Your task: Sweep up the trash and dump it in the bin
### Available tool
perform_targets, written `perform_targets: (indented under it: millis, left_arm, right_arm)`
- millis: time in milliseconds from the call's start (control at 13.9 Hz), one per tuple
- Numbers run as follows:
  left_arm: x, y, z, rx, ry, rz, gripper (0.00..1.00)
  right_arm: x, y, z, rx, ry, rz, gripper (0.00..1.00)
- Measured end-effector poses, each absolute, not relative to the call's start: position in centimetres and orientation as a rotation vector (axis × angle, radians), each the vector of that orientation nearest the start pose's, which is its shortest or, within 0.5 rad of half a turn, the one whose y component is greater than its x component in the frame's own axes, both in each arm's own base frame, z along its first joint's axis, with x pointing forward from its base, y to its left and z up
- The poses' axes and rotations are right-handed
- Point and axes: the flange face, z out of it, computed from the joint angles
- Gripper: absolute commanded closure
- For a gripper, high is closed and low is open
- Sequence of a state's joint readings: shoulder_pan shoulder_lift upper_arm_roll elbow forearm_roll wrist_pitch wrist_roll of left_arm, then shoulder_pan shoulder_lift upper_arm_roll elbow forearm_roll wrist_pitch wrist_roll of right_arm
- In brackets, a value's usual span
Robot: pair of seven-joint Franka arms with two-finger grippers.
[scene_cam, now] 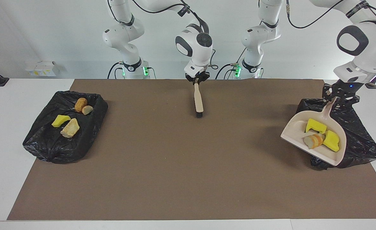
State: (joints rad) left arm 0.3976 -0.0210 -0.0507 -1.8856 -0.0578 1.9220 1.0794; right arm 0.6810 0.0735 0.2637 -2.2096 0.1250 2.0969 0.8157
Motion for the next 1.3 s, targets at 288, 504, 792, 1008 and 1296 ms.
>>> perform_targets:
  millis: [288,504,792,1008,1296]
  left_arm:
    - [49.8,27.1,53.2,-2.767,1.195,0.017,1.0]
    - [49.4,30.3,54.7,-2.612,1.318,0.116,1.0]
    - [51.3,31.9,55.7,-2.358,1.39,0.311,1.0]
    - [52.8,30.8,56.2,-2.145,1.445,0.457,1.0]
    - [55.2,27.2,56.9,-1.915,1.517,0.577,1.0]
  right_arm:
    - [30.9,43.2,35.0,-3.205,-0.094,0.342,0.0]
    - [33.2,43.3,38.8,-3.215,-0.065,0.351,0.0]
    - [37.5,40.8,44.6,-3.214,-0.046,0.395,0.0]
    - [40.7,37.2,49.1,-3.205,-0.155,0.476,0.0]
    - [44.8,31.4,53.4,-3.167,-0.293,0.513,0.0]
